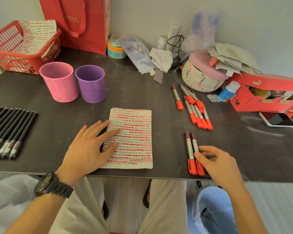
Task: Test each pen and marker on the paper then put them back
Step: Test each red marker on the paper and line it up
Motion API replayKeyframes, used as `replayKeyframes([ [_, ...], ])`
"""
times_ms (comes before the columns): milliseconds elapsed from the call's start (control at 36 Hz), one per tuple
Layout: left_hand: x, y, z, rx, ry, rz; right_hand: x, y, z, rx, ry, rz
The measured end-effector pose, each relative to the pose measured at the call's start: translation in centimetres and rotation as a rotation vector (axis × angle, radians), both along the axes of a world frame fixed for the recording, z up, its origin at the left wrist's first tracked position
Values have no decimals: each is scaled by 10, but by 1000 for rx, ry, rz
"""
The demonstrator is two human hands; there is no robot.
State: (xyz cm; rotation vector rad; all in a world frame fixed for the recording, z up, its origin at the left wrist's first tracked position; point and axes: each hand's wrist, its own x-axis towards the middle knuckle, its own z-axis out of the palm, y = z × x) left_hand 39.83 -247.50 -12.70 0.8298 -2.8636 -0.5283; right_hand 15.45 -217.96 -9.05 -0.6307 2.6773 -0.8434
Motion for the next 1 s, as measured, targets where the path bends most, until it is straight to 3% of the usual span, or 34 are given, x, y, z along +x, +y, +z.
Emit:
replayKeyframes([
  [222,0,-1,-2,5,7,6,0,0,4,-39,-24,-72],
  [472,0,-1,-5,5,28,13,-27,-72,18,-104,178,-69],
  [667,1,0,-6,11,58,23,-71,-150,23,204,422,236],
  [806,0,0,-7,19,80,28,-86,-175,18,455,335,287],
  [1000,-1,0,-6,20,86,37,-82,-180,7,394,394,224],
])
